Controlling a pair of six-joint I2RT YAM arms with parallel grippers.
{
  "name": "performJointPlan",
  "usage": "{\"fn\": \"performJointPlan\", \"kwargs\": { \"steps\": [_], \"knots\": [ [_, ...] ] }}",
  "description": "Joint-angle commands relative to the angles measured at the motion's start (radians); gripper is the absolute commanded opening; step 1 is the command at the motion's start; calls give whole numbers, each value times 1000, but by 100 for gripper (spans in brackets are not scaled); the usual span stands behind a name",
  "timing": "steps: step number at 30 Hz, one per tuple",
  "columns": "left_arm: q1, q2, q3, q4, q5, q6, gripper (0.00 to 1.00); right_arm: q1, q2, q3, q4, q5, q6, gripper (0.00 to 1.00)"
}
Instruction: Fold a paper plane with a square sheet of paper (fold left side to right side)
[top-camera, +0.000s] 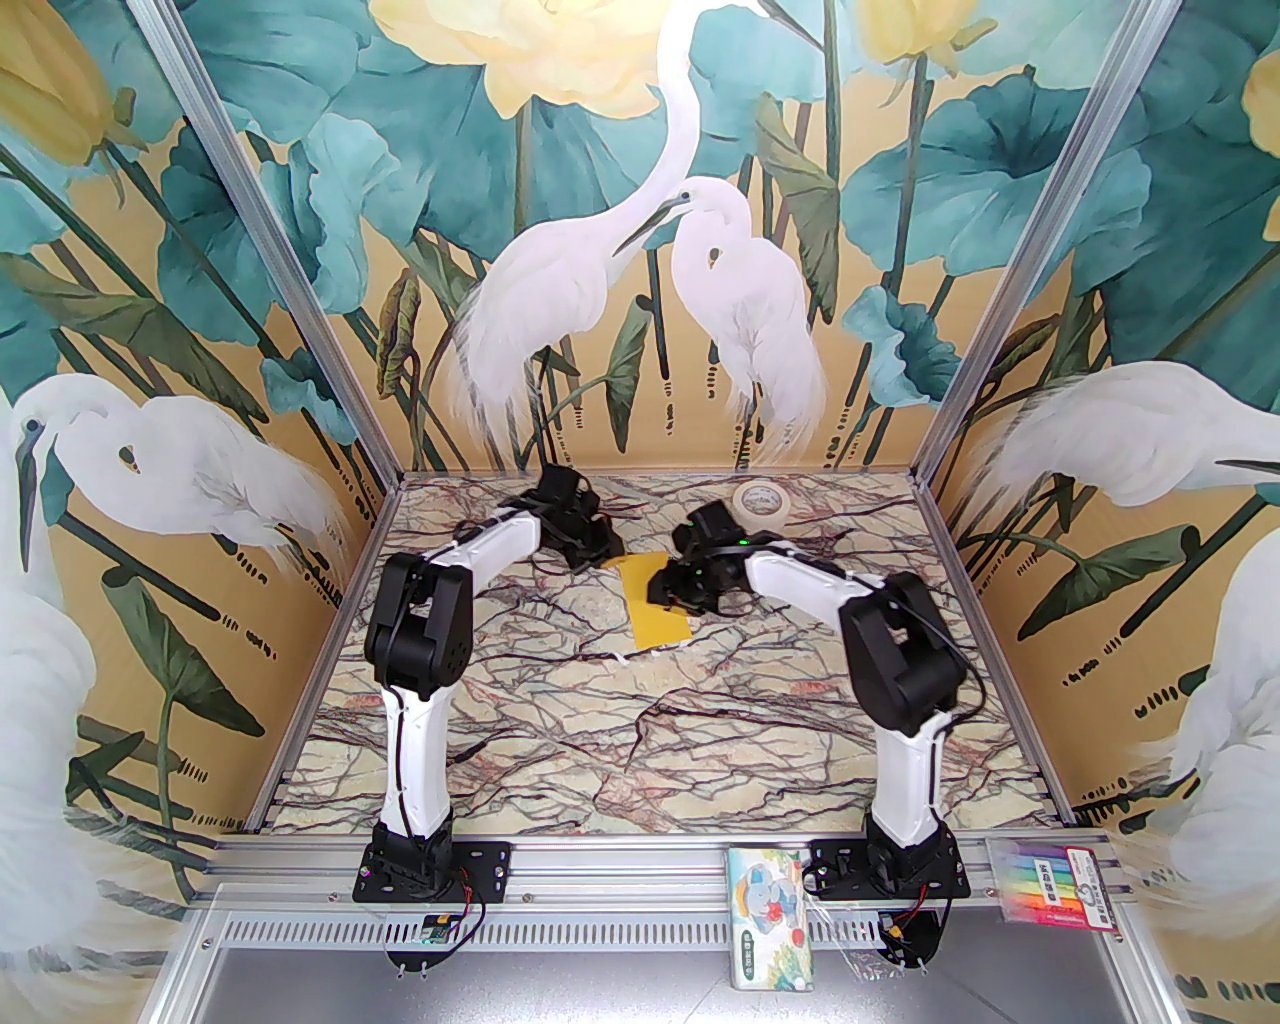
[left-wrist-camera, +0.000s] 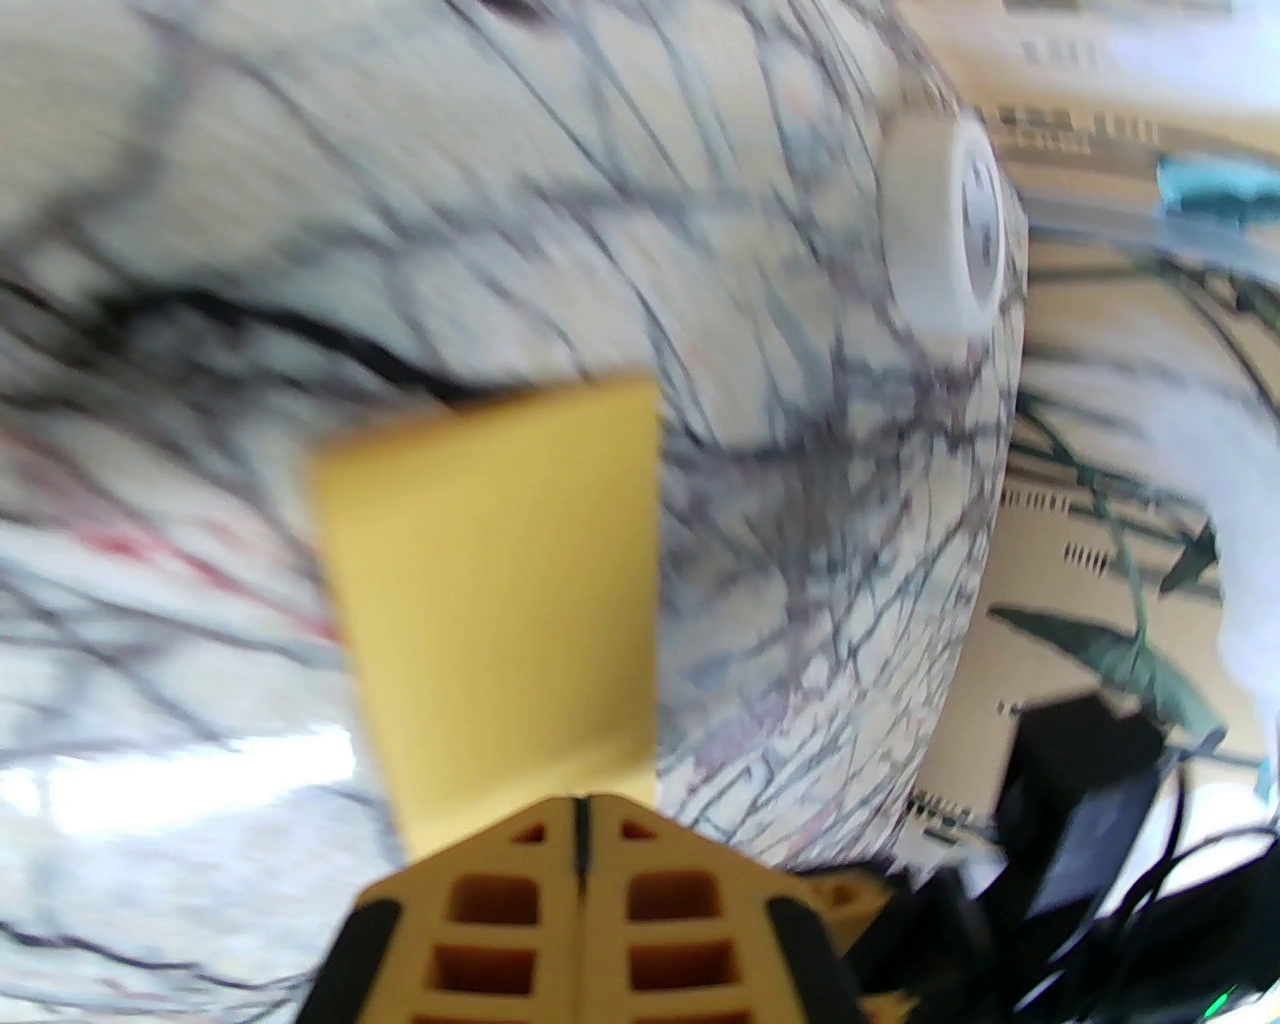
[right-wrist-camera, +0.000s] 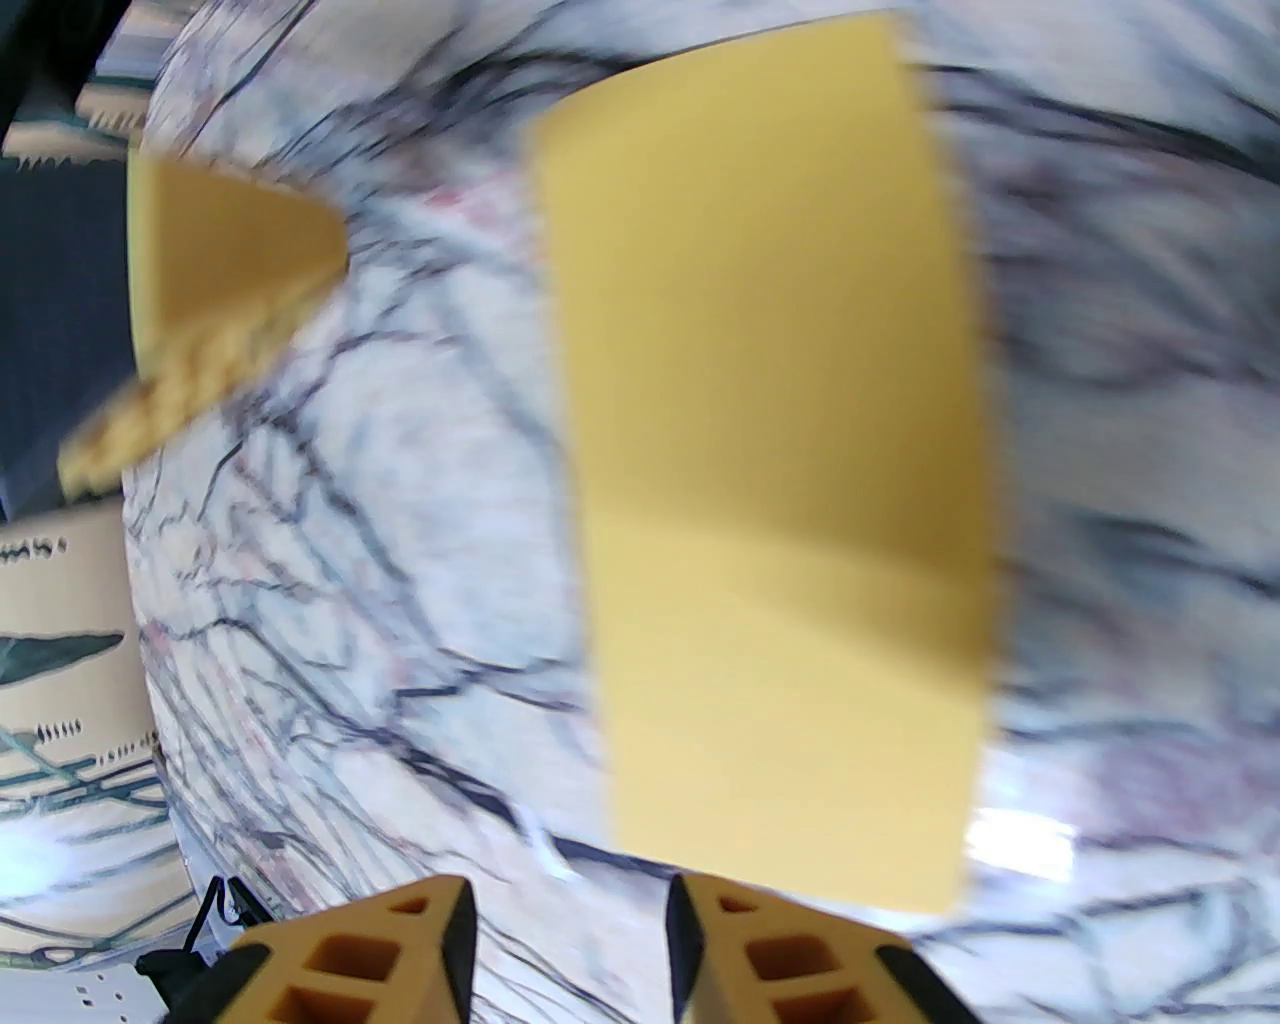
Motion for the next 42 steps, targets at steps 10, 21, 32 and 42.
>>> {"fn": "performJointPlan", "kwargs": {
  "steps": [10,21,32,42],
  "knots": [
    [-51,123,-1,-29,-62,12,0,-47,-15,-123,-7,25,-13,42],
    [-50,156,-40,-28,-89,26,0,-47,38,-91,1,-7,7,42],
    [-53,150,-57,-7,-69,16,0,-35,72,-62,31,-67,27,38],
    [-53,136,-62,-5,-68,18,0,-29,70,-37,-9,-20,8,36]
  ]
}}
